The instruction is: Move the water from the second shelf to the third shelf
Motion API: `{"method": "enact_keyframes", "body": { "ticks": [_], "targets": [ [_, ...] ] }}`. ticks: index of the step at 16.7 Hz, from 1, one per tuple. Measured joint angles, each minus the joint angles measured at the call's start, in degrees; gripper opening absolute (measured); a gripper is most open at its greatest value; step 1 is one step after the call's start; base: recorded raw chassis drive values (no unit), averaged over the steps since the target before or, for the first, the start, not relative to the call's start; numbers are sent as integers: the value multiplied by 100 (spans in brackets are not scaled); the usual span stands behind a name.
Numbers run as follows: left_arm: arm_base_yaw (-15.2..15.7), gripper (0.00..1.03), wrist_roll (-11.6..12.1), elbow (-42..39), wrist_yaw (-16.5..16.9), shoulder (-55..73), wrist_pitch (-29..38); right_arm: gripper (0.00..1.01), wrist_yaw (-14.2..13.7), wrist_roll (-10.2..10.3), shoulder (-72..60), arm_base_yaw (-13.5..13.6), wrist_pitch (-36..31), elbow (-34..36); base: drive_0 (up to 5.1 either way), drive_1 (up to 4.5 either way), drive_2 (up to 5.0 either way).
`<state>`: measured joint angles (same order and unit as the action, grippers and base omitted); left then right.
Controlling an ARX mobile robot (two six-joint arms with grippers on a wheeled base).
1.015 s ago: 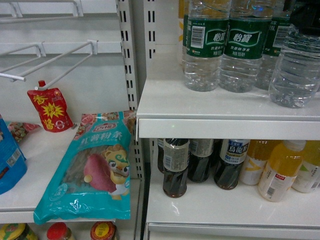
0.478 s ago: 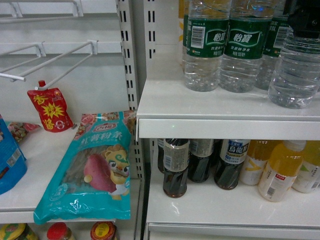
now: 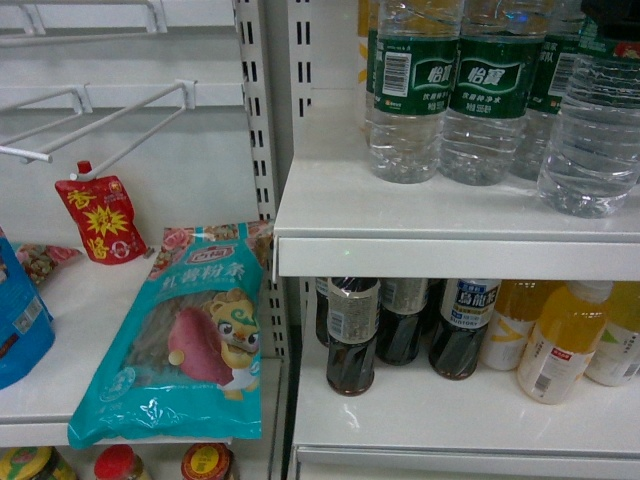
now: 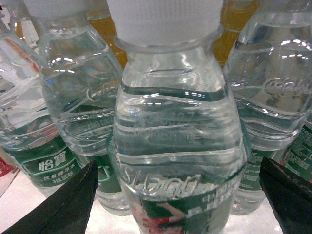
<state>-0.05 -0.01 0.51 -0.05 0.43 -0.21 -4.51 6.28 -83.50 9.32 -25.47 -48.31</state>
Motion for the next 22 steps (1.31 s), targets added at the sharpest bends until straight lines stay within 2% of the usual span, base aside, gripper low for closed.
{"method": "enact_keyframes", "body": {
  "ticks": [3,5,7,9,10,11,12,16,17,22],
  "targets": [
    [0,98,0,0,0,0,0,98,138,-81,721,4,256,332,0,0,0],
    [0,98,0,0,2,0,0,98,339,-151,1344,-2,479,656,0,0,0],
    [0,98,0,0,0,0,0,98,608,-188,2048,-160,651,1071,0,0,0],
    [0,98,0,0,0,0,0,98,857,-221,2892,-457,787,1530,0,0,0],
    [0,98,0,0,0,0,0,86,483,-391,3311,-577,280,1989,0,0,0],
    [0,98,0,0,2,0,0,75,507,-487,3757,-859,286,2426,0,0,0],
    [0,98,0,0,-2,0,0,62,400,-507,4253,-986,402,2942,0,0,0],
    [0,98,0,0,2,0,0,11,446,-590,5025,-933,284,3759,0,0,0],
    [0,98,0,0,2,0,2,2,446,-608,5178,-933,317,3908,0,0,0],
    [0,98,2,0,0,0,0,2,446,-610,5993,-933,643,4402,0,0,0]
  ]
}}
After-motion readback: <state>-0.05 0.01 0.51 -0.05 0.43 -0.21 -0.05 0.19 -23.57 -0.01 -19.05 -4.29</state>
